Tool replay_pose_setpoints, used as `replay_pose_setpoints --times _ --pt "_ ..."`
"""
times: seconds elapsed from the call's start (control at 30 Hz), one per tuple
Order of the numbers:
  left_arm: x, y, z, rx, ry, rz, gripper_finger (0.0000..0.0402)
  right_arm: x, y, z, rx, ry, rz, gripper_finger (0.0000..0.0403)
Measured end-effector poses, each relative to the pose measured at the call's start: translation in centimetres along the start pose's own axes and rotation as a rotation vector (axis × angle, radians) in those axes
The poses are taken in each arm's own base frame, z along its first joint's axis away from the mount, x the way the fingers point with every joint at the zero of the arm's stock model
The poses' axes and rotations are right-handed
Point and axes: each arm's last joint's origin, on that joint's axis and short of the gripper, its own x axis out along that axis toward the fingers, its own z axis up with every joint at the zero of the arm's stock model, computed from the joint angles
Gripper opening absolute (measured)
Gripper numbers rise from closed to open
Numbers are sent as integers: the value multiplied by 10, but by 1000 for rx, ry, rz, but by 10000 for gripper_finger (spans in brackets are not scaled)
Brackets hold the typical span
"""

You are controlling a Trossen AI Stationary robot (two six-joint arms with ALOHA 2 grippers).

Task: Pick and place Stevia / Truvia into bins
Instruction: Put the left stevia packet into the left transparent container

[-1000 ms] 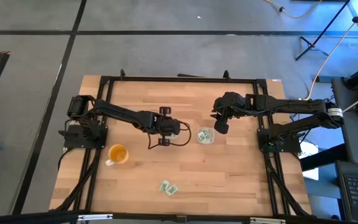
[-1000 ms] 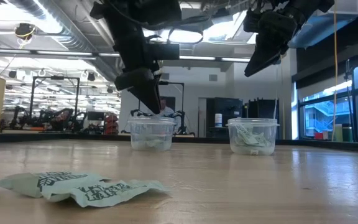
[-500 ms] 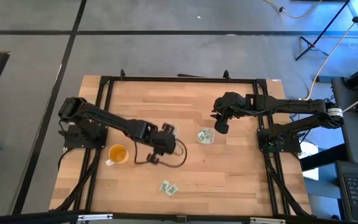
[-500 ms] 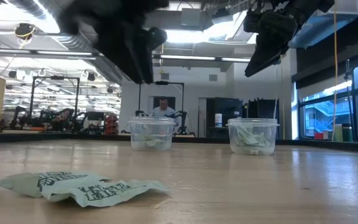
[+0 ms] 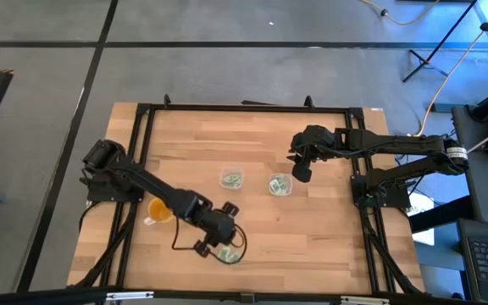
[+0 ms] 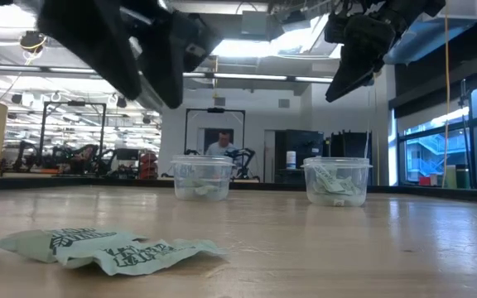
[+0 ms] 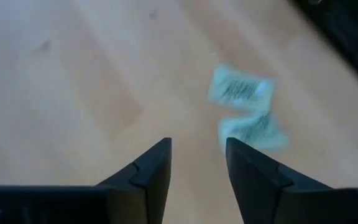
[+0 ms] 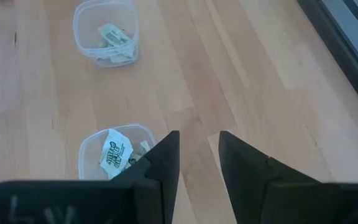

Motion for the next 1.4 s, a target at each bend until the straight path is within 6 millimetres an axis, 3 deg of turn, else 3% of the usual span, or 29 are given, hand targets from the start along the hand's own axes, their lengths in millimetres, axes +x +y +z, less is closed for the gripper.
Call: replay_pose_setpoints --times 0.43,0.67,0.93,1.4 --pt "59 -18 -5 -70 33 -54 119 0 0 0 29 2 0 116" --pt "77 -22 -10 -107 56 -103 98 0 0 -1 27 12 -1 116" --pt "87 -23 -14 -117 84 -105 79 0 0 -1 24 14 -1 116" --pt "82 -22 -14 -118 91 -103 45 0 0 -2 24 17 -1 116"
